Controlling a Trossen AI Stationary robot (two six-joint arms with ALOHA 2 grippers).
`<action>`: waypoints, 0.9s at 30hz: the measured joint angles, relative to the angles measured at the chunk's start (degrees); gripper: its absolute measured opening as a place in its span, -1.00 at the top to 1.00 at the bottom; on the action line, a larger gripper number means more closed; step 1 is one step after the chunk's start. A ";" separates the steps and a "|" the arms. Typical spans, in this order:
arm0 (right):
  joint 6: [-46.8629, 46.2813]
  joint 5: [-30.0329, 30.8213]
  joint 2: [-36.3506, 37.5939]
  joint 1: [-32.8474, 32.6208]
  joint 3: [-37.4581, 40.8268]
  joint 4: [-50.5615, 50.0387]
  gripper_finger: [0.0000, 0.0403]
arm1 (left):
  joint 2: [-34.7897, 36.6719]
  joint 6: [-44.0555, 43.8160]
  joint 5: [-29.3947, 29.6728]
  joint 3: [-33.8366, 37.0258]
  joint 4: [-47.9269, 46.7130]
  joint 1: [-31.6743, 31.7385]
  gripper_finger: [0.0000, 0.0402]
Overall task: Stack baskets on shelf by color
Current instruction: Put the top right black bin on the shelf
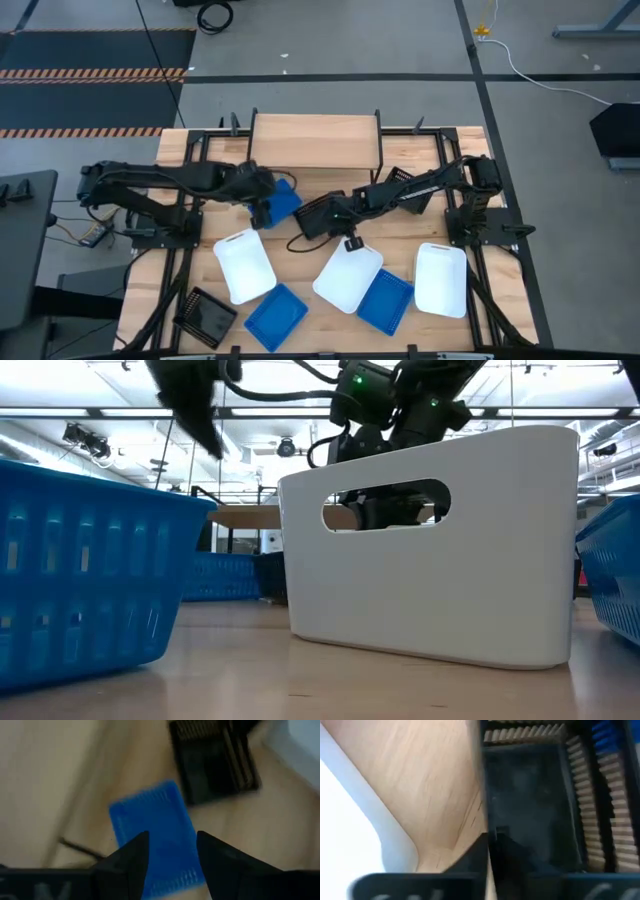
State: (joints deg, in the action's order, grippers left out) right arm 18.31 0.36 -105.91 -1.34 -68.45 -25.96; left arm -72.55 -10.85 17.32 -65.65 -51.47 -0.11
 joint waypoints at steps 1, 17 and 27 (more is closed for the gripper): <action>-0.02 0.15 0.00 0.19 0.00 -0.04 0.90 | 0.91 0.14 1.29 0.00 0.49 0.01 0.14; -4.07 0.01 5.64 0.61 -3.16 -5.65 0.88 | 8.85 10.05 3.28 -0.06 17.75 -1.41 0.14; -8.26 5.22 11.10 -1.09 -15.88 -18.28 0.92 | 8.83 10.86 3.59 1.39 17.50 -1.30 0.14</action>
State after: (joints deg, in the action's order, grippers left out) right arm 10.05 5.58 -94.81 -2.44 -84.32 -44.24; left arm -63.72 0.01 20.91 -64.26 -33.97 -1.41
